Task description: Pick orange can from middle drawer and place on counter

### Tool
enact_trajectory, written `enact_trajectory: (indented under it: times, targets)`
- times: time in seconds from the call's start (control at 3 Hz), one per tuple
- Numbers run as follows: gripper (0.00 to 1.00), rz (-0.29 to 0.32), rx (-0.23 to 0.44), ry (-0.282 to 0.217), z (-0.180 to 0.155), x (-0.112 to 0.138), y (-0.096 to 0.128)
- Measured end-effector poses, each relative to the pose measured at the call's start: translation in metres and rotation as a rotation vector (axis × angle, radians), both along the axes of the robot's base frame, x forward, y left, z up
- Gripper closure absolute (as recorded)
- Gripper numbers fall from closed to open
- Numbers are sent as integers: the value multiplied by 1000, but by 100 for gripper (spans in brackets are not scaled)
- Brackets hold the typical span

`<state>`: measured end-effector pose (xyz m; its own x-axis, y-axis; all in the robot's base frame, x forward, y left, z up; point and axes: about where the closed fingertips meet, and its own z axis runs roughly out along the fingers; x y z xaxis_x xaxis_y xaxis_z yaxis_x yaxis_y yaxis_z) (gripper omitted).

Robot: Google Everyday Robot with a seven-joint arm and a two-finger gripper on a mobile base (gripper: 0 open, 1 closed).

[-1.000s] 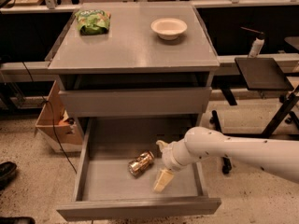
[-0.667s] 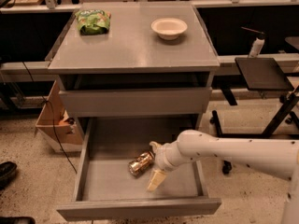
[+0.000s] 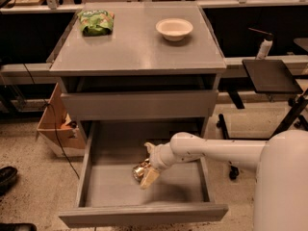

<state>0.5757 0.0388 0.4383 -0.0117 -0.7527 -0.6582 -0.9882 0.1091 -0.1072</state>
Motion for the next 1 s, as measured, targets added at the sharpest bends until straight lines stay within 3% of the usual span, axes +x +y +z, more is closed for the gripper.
enact_trajectory:
  times: [0.33, 0.67, 1.0]
  targets:
    - [0, 10, 5, -20, -21, 27, 13]
    - [0, 12, -7, -21, -44, 38, 13]
    - [17, 14, -24, -18, -61, 40, 7]
